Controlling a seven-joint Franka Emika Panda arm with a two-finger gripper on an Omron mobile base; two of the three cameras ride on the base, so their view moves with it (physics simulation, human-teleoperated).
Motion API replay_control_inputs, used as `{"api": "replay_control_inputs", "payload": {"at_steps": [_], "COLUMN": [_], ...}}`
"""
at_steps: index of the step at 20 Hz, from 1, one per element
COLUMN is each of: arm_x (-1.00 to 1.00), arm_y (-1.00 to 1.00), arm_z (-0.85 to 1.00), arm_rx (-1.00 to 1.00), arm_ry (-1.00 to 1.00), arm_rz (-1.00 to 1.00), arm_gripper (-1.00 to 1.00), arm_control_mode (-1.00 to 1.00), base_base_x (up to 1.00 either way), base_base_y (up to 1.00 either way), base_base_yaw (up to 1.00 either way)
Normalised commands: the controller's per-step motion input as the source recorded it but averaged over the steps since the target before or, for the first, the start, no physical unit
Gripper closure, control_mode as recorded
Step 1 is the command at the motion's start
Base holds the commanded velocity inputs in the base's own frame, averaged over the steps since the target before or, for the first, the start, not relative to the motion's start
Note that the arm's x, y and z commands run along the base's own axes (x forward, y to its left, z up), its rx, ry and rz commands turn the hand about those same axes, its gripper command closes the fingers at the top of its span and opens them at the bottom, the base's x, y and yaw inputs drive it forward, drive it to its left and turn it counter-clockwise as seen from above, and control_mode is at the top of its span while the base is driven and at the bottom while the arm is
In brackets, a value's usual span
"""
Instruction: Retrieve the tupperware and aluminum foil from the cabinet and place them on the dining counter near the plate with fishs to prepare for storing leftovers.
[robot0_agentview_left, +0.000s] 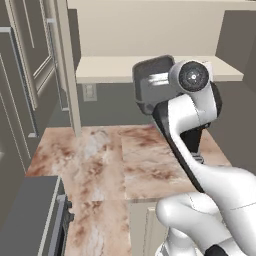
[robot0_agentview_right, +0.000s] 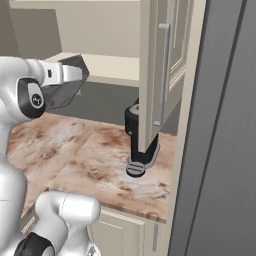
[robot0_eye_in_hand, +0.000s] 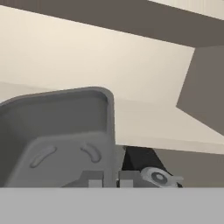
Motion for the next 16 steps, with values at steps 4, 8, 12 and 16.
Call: {"api": "replay_control_inputs", "payload": {"at_steps": [4, 8, 12, 16], "arm_x": [-0.99, -0.70, -0.40, -0.10], "arm_y": [-0.39, -0.30, -0.08, 0.00], "arm_z": [0.01, 0.04, 0.01, 0.00], "arm_rx": [0.00, 0.00, 0.00, 0.00], "arm_ry": [0.09, 0.14, 0.14, 0.03], "arm_rz": [0.00, 0.00, 0.00, 0.00], "arm_gripper": [1.00, 1.00, 1.00, 1.00], "arm_control_mode": [-1.00, -1.00, -1.00, 1.00], "base_base_x": [0.00, 0.00, 0.00, -0.50], "base_base_y": [0.00, 0.00, 0.00, 0.00], "base_base_yaw": [0.00, 0.00, 0.00, 0.00]}}
